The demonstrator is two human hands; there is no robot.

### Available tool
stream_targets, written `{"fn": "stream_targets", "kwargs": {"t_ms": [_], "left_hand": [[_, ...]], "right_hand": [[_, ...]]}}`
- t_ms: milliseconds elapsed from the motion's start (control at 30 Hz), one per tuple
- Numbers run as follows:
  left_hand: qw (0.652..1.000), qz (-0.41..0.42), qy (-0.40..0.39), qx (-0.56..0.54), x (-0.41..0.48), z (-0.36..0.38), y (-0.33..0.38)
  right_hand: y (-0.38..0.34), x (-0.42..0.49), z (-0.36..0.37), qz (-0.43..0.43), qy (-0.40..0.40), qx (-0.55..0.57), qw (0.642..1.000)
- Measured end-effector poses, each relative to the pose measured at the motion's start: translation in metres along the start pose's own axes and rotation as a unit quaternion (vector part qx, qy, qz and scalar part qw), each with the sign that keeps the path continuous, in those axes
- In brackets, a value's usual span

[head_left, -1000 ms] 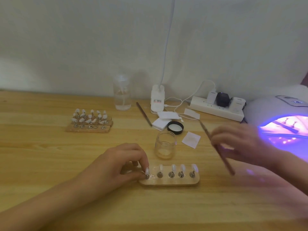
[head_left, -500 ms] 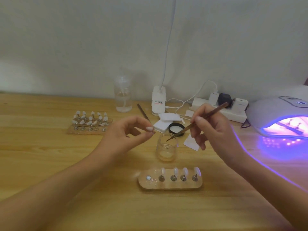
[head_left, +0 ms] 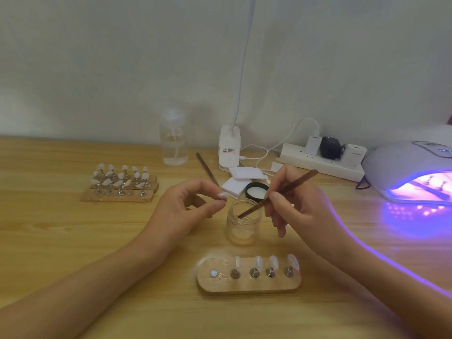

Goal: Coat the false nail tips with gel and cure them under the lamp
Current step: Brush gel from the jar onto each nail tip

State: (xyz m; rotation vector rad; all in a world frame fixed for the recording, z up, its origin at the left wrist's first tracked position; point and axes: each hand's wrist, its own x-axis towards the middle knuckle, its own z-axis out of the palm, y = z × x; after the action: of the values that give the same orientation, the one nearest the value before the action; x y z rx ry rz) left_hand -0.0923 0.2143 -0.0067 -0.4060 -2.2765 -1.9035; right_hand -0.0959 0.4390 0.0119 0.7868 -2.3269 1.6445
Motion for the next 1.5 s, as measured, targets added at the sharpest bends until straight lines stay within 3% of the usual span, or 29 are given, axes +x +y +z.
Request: {"fn": "stream_targets", "kwargs": {"t_ms": [167,567,1233,1500], "left_hand": [[1.000,0.003,0.002,0.018,0.001,-0.001,-0.003],[0.999,0.020,-0.026,0.040,0.000,0.000,-0.001],[0.999,0.004,-0.016,0.041,-0.003,0.000,0.001],[0.999,0.004,-0.020,0.036,-0.002,0.000,-0.001]], "right_hand": [[0.004,0.002,-0.009,0.000,0.076,0.093,0.993],[0.023,-0.002,-0.010,0.161,0.121,0.316,0.927],[0.021,-0.004,-0.003,0.162,0.078,0.315,0.932],[0.022,-0.005,-0.004,0.158,0.096,0.314,0.931]]}}
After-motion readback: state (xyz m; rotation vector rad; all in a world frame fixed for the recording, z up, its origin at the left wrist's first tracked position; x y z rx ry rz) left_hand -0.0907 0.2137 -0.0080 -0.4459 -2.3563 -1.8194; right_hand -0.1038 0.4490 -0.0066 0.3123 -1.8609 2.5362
